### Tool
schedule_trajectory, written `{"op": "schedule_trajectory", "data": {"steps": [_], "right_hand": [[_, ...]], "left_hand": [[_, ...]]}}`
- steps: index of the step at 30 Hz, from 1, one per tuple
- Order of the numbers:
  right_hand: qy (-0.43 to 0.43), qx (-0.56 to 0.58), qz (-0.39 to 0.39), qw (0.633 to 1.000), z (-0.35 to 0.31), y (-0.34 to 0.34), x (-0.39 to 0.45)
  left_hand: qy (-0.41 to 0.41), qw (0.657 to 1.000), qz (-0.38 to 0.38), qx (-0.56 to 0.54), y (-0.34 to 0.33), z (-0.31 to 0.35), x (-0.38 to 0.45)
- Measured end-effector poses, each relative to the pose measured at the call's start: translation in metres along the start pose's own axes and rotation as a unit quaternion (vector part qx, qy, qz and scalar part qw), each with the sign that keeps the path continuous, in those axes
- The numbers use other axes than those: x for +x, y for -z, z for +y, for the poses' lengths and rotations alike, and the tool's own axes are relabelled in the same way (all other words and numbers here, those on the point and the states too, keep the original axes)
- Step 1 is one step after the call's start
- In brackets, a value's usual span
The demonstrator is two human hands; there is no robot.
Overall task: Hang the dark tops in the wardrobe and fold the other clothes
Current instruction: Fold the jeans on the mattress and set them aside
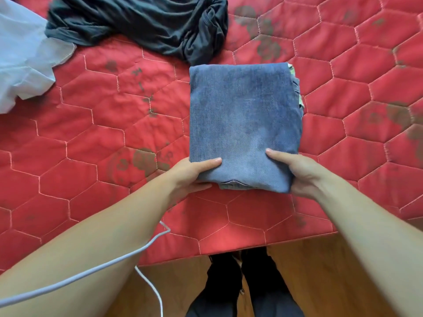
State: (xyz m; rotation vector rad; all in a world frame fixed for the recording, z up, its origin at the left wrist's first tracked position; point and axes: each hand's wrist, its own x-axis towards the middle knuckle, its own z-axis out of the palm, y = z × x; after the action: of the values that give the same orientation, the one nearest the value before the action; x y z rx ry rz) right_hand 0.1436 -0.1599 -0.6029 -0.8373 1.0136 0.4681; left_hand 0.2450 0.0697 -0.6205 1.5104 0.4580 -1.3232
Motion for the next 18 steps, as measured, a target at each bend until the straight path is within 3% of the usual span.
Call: {"op": "schedule_trajectory", "data": {"steps": [3,4,6,7,8,10,11,12,13,14,16,18], "right_hand": [[0.010,0.050,-0.062,0.997,0.005,0.003,-0.002],[0.022,0.025,-0.046,0.998,0.007,0.003,-0.002],[0.065,-0.115,0.054,0.990,0.010,0.003,-0.002],[0.097,-0.219,0.123,0.963,0.010,0.004,-0.003],[0.125,-0.345,0.186,0.912,0.007,0.005,-0.006],[0.142,-0.567,0.291,0.758,0.003,0.007,-0.014],[0.141,-0.607,0.325,0.711,0.002,0.007,-0.020],[0.134,-0.611,0.339,0.703,0.003,0.005,-0.024],[0.113,-0.599,0.324,0.723,0.004,0.002,-0.027],[0.089,-0.561,0.288,0.771,0.005,-0.003,-0.029],[0.049,-0.362,0.201,0.909,0.007,-0.015,-0.029],[0.015,-0.171,0.152,0.973,0.008,-0.023,-0.021]], "left_hand": [[0.000,0.996,-0.062,-0.059,0.011,0.005,-0.004],[-0.009,0.999,-0.040,-0.019,0.012,0.005,-0.007],[-0.053,0.984,0.075,0.155,0.012,0.005,-0.010],[-0.089,0.954,0.144,0.247,0.012,0.004,-0.010],[-0.125,0.915,0.205,0.324,0.011,0.005,-0.012],[-0.175,0.862,0.272,0.391,0.007,0.009,-0.017],[-0.185,0.858,0.278,0.391,0.002,0.011,-0.019],[-0.178,0.869,0.270,0.375,-0.003,0.014,-0.021],[-0.155,0.892,0.250,0.344,-0.009,0.015,-0.021],[-0.124,0.916,0.224,0.310,-0.016,0.016,-0.020],[-0.070,0.951,0.197,0.227,-0.031,0.017,-0.017],[-0.043,0.962,0.224,0.150,-0.044,0.020,-0.012]]}}
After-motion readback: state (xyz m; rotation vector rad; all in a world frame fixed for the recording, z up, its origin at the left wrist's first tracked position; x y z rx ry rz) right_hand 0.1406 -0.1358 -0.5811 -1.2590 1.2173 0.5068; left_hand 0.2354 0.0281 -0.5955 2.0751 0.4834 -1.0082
